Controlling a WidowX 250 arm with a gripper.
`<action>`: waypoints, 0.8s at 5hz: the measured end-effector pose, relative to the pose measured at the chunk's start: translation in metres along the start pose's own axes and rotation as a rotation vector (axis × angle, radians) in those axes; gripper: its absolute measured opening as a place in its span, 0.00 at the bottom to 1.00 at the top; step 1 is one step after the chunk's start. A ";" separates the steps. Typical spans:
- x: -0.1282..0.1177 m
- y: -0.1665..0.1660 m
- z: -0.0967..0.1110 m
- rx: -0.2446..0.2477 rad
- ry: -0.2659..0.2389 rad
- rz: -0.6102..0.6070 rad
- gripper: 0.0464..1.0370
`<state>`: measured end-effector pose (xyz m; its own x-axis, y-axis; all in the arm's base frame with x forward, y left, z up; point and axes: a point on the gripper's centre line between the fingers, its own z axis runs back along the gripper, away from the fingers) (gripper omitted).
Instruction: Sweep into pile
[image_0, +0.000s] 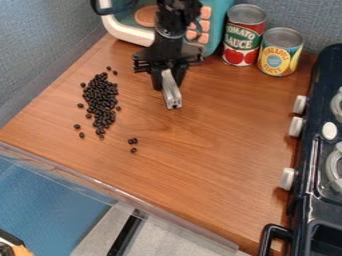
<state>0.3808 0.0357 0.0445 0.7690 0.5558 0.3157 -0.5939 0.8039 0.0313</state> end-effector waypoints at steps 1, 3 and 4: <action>-0.026 -0.004 0.004 0.021 0.011 -0.205 0.35; -0.072 -0.027 0.004 -0.022 0.041 -0.445 0.35; -0.077 -0.033 0.004 -0.043 0.033 -0.528 0.41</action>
<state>0.3407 -0.0346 0.0230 0.9682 0.0784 0.2374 -0.1138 0.9837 0.1393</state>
